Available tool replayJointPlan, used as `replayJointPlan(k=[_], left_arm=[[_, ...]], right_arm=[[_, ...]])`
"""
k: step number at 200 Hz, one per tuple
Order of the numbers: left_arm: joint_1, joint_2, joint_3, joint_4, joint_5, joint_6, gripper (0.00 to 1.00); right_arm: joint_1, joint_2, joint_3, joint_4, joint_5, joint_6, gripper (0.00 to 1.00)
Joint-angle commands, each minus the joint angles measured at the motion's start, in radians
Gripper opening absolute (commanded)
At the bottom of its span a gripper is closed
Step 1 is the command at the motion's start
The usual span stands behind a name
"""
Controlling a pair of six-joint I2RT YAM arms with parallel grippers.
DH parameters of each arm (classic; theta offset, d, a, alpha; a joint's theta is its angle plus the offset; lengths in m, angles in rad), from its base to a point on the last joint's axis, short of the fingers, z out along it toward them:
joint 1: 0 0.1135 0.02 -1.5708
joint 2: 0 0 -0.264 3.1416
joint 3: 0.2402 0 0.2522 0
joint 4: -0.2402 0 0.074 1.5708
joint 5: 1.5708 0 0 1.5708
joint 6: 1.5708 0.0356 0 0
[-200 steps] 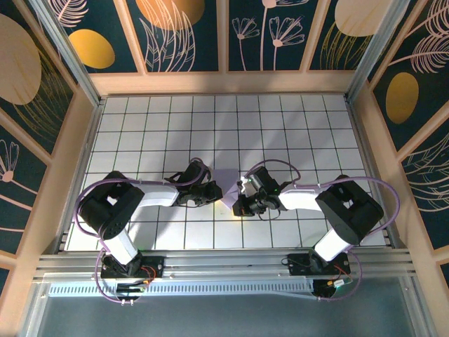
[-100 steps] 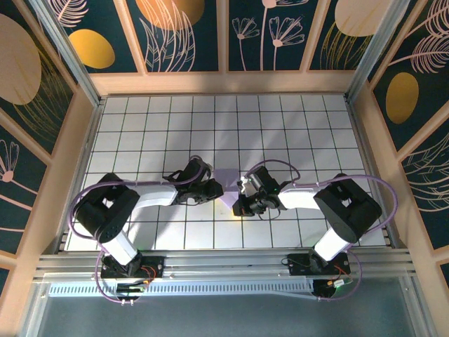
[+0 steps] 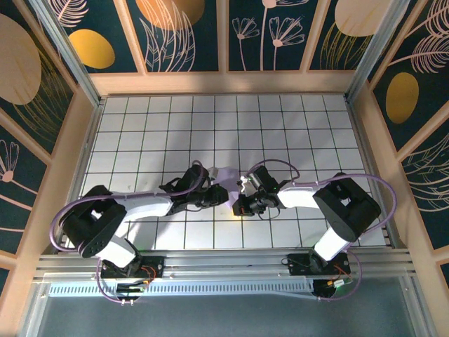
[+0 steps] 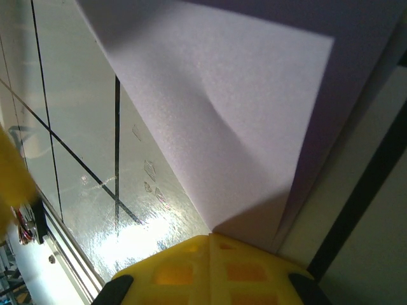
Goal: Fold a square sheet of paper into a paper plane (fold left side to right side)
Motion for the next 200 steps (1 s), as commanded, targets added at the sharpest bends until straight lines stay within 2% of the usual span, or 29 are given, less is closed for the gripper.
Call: replayJointPlan(k=[1, 77, 200], left_arm=[[-0.007, 0.049, -0.005, 0.102, 0.022, -0.051, 0.14], [-0.008, 0.16, 0.034, 0.12, 0.036, -0.073, 0.14], [0.0, 0.22, 0.016, 0.104, -0.048, -0.129, 0.12]], right_arm=[[-0.009, 0.052, -0.019, -0.111, 0.11, 0.013, 0.0], [-0.009, 0.058, -0.013, -0.129, 0.116, 0.001, 0.0], [-0.009, 0.078, 0.003, -0.196, 0.124, -0.024, 0.0]])
